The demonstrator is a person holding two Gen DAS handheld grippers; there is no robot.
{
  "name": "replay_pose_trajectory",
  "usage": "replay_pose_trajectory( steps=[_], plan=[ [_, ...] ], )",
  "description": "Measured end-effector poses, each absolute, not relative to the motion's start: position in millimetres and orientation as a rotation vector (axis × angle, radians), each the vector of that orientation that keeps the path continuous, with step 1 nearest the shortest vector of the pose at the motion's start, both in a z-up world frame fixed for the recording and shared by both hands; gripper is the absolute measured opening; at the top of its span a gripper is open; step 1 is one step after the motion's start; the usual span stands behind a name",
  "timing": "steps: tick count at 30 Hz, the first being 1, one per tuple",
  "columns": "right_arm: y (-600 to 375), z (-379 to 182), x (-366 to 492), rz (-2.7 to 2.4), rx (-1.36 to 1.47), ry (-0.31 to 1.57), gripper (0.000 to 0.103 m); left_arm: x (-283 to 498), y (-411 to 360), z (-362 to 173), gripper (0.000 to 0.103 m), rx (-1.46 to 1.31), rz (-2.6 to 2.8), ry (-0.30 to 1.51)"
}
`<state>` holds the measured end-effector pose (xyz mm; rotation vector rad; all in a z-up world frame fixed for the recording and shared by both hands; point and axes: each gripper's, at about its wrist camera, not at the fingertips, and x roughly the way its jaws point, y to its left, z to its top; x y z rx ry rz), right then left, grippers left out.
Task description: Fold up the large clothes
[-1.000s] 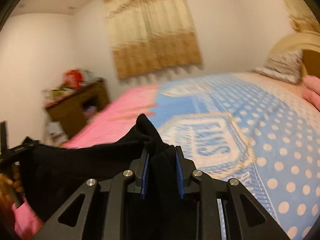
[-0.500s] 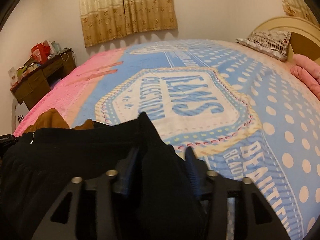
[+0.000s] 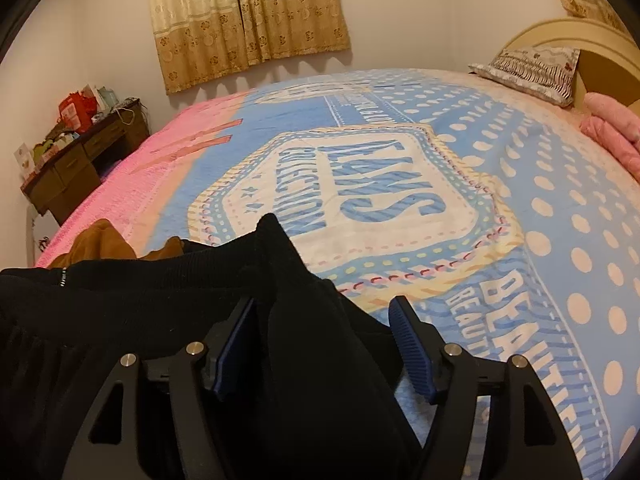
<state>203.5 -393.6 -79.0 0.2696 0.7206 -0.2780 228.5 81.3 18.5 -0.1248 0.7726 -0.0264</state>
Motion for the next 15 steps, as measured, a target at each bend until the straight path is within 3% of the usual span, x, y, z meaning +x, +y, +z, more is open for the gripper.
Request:
replay_pose_trajectory(
  steps=[9, 15],
  plan=[
    [-400, -84, 202, -0.302, 0.321, 0.759, 0.079, 204, 99, 46, 0.103, -0.151, -0.01, 0.662],
    [-402, -85, 201, -0.308, 0.336, 0.755, 0.081, 185, 70, 11, 0.103, -0.054, -0.082, 0.729]
  ],
)
